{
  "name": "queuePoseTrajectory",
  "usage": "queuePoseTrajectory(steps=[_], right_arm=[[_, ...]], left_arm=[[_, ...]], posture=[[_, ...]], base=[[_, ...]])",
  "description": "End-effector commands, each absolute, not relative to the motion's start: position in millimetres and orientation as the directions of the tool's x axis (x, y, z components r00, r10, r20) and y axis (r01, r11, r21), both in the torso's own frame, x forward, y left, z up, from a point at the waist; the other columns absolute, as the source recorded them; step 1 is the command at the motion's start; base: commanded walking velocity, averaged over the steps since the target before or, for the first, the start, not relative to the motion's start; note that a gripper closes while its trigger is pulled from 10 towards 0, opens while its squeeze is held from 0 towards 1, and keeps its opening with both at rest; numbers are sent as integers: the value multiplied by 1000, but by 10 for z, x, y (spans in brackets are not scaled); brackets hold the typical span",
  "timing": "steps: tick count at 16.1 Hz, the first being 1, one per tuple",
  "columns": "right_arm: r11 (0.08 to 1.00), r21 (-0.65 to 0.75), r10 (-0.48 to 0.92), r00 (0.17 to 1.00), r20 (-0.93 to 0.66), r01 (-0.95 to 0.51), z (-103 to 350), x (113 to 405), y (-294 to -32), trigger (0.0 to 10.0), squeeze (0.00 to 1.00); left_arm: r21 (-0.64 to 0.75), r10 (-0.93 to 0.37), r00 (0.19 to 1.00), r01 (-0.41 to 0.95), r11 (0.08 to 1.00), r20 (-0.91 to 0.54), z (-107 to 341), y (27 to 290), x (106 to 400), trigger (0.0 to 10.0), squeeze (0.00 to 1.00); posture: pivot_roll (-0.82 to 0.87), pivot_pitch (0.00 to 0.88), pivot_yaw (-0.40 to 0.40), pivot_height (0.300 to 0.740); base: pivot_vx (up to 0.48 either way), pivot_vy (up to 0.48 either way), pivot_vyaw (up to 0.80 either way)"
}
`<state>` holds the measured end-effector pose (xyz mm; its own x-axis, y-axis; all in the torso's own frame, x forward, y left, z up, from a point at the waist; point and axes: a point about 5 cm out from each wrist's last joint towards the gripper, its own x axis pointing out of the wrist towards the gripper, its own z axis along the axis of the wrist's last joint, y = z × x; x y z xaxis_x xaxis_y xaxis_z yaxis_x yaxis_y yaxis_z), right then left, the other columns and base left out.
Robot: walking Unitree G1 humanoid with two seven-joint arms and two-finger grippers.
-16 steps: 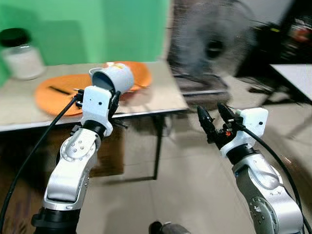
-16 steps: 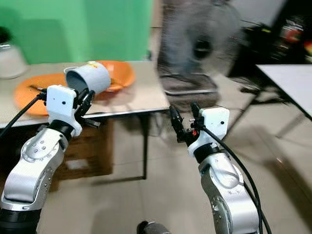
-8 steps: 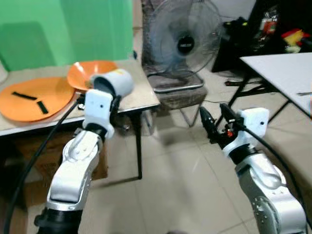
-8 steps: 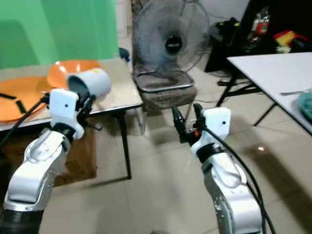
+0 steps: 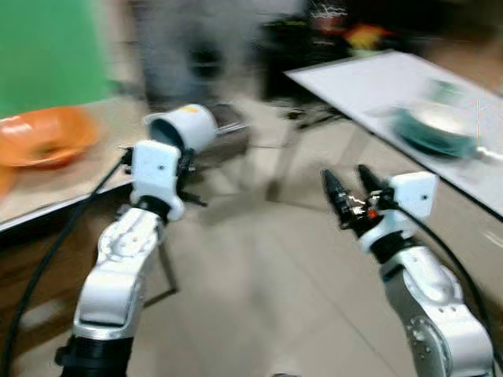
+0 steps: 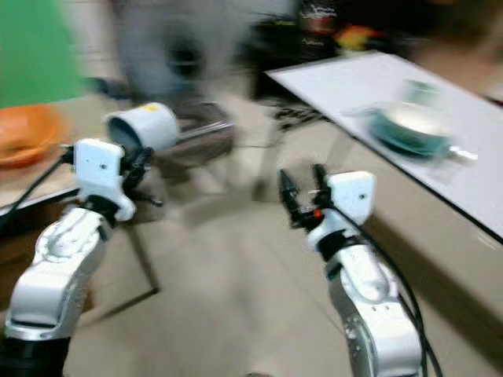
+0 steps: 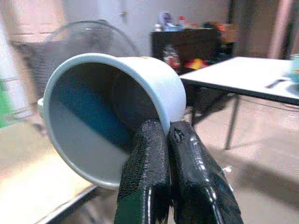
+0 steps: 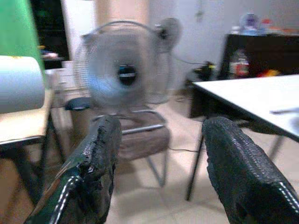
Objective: Setting the table
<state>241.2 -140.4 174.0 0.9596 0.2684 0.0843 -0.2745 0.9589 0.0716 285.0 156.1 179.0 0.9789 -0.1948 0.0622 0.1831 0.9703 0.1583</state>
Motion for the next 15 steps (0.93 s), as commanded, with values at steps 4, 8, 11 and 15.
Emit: queuePoseTrajectory(steps=[4, 8, 11, 15], right_arm=[[966, 63, 245, 967, 74, -250, 1742, 2387, -1457, 10000, 0], [969, 57, 238, 969, 65, -242, 1727, 2376, -1468, 10000, 0], [969, 53, 237, 970, 62, -240, 1726, 2378, -1473, 10000, 0], [972, 42, 229, 972, 56, -231, 1731, 2382, -1482, 10000, 0]], left_arm=[[160, -212, 975, 199, 967, 63, 1794, 1521, 2827, 10000, 0], [161, -211, 973, 194, 968, 95, 1809, 1498, 2831, 10000, 0], [156, -229, 968, 212, 965, 100, 1819, 1479, 2829, 10000, 0], [129, -243, 964, 229, 965, 109, 1831, 1474, 2846, 10000, 0]], posture=[[-162, 0, -59, 740], [-163, 0, -60, 740], [-165, 0, -61, 740], [-167, 0, -54, 740]], base=[[0, 0, -800], [0, 0, -800], [0, 0, -800], [0, 0, -800]])
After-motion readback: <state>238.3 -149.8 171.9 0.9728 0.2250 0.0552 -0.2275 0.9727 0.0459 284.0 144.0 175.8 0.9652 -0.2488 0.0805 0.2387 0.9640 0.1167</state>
